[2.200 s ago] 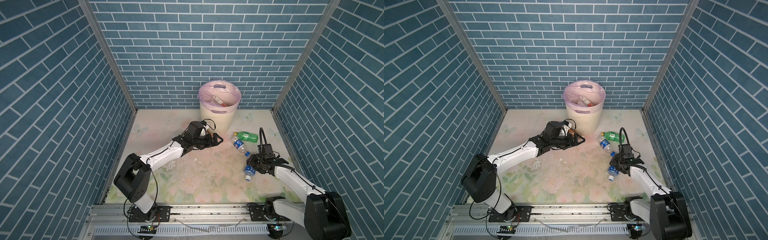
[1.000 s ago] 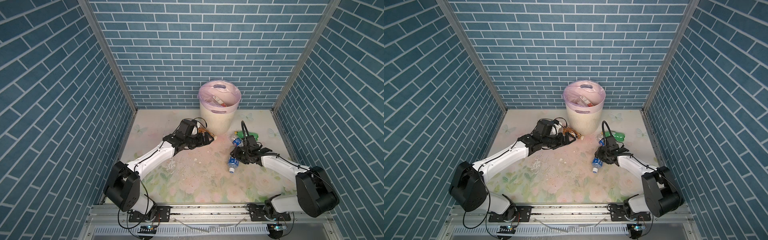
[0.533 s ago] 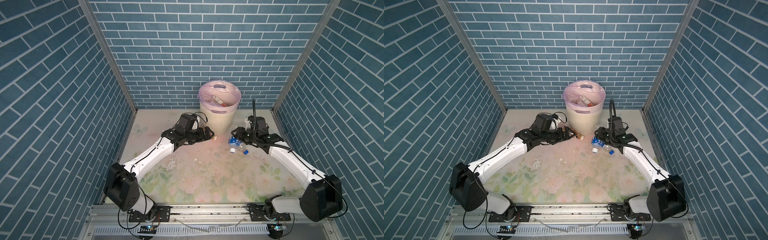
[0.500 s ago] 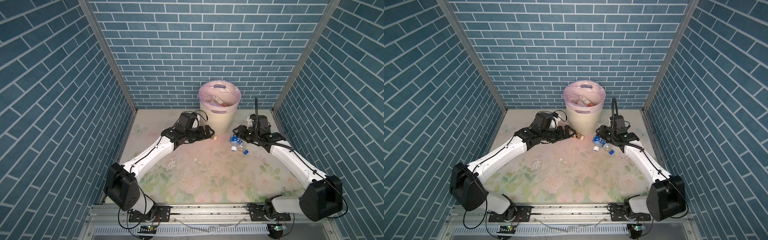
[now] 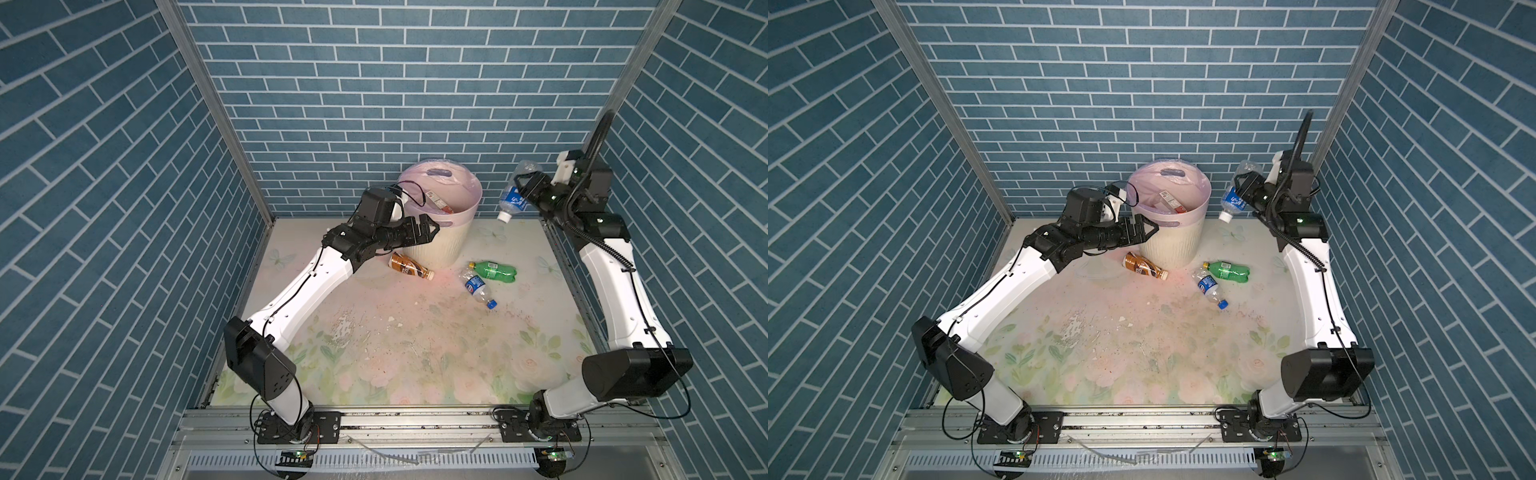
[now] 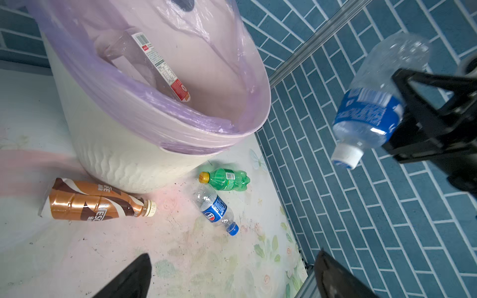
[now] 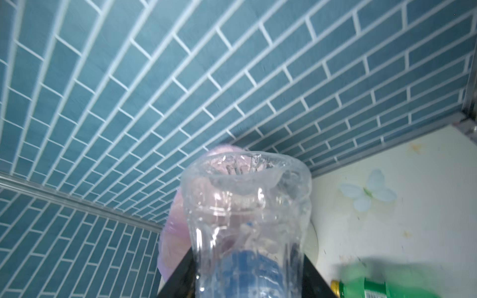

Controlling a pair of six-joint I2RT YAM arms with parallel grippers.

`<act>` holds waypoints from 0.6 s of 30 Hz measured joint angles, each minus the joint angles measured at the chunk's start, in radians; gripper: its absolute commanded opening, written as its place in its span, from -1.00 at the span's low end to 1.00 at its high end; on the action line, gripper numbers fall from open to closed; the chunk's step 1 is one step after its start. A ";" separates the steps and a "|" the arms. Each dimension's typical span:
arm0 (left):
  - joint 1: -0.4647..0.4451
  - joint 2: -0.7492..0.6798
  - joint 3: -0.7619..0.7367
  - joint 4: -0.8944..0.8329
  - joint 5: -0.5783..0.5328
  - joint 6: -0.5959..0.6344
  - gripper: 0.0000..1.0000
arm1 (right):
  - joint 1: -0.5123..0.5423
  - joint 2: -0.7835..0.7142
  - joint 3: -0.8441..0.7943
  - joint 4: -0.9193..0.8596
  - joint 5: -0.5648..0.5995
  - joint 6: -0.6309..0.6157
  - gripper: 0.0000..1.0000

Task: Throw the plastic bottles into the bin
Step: 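Lift the water bottle and carry it over the bin with the right gripper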

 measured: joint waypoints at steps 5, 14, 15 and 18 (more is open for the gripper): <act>0.000 0.003 0.055 0.004 -0.005 0.046 0.99 | -0.066 0.088 0.262 0.003 0.011 0.000 -0.06; 0.006 -0.003 0.061 0.011 -0.027 0.115 0.99 | -0.063 0.245 0.562 0.067 0.003 0.040 -0.03; 0.010 -0.003 0.058 0.015 -0.027 0.118 0.99 | -0.043 0.270 0.568 0.072 0.001 0.043 0.04; 0.024 -0.011 0.029 0.028 -0.026 0.119 0.99 | 0.054 0.388 0.605 0.052 -0.017 0.047 0.73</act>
